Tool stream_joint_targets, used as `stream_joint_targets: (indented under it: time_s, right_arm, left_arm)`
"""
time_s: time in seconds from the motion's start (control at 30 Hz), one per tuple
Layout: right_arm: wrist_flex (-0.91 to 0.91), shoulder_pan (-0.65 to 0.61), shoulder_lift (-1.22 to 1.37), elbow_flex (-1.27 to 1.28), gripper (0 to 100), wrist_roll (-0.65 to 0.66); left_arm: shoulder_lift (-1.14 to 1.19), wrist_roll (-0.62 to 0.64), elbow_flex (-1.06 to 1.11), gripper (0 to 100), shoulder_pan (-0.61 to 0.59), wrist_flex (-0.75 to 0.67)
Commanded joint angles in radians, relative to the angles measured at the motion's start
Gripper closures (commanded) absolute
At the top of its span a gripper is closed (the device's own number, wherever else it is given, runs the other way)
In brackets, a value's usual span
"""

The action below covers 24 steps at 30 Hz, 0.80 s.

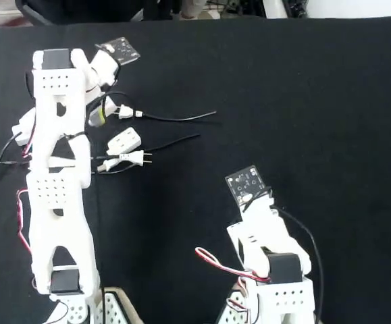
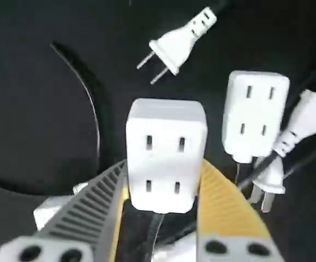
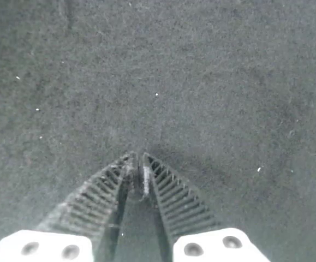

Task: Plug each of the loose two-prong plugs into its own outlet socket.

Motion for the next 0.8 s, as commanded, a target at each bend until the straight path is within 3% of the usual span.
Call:
stream_joint_targets:
  time_s: [0.0, 0.27, 0.37, 0.57, 0.77]
  right_arm:
    - [0.003, 0.006, -0.077, -0.002, 98.5, -0.005]
    - [0.003, 0.008, -0.077, -0.002, 98.5, -0.005]
    - [0.003, 0.008, -0.077, -0.002, 98.5, -0.006]
    - [0.003, 0.008, -0.077, -0.002, 98.5, -0.006]
    - [0.003, 0.008, -0.077, -0.002, 98.5, -0.006]
  left_arm:
    - [-0.201, 0.041, 0.182, 96, 0.019, 0.014]
    - [-0.872, 0.107, 0.885, 96, 0.124, -0.018]
    - [-1.100, 0.110, 1.198, 96, 0.165, -0.098]
    - [-1.525, 0.104, 1.802, 96, 0.360, -0.262]
    - [-1.877, 0.103, 2.276, 93, 0.501, -0.543]
